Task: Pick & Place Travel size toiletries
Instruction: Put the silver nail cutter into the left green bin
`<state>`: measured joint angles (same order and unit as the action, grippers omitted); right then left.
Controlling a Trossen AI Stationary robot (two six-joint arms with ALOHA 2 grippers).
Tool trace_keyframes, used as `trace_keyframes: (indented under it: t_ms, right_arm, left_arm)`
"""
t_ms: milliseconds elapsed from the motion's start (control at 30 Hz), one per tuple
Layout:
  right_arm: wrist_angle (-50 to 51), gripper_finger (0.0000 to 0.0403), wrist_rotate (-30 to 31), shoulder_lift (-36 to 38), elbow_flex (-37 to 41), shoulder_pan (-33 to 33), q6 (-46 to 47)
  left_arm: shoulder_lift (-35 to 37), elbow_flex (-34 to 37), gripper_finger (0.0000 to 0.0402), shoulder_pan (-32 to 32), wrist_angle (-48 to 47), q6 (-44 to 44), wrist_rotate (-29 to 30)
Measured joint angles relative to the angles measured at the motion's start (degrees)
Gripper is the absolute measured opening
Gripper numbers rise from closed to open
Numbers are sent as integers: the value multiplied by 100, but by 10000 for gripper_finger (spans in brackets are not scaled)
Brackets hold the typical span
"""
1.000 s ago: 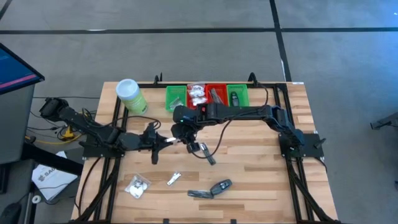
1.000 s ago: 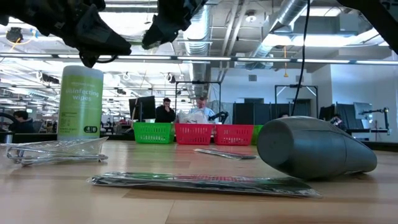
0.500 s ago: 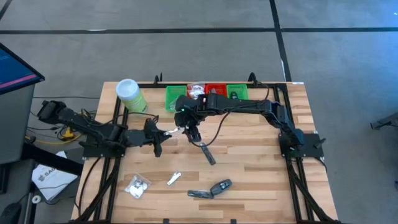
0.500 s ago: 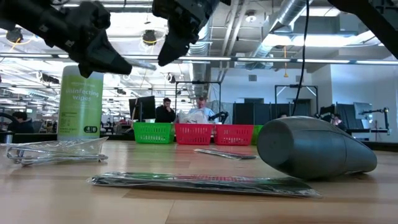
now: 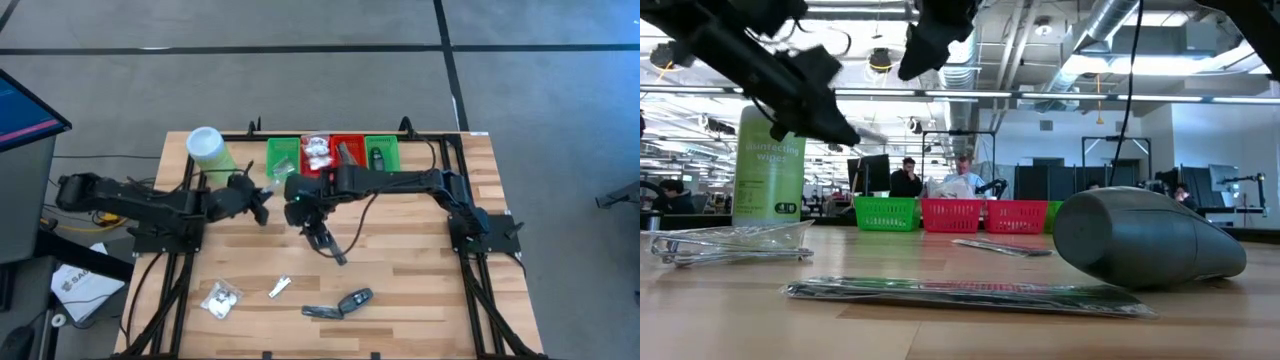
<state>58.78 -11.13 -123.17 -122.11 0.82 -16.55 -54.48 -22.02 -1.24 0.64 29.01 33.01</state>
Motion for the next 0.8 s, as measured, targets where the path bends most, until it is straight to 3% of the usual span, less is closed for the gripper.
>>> trace_keyframes:
  t_ms: [433,800]
  right_arm:
    - [369,116,-14,-18,147,261,182]
    - [905,116,-86,-18,147,398,378]
  left_arm:
    - [-1476,-52,40,-904,1243,173,-46]
    - [-2609,-689,40,-1435,1320,143,111]
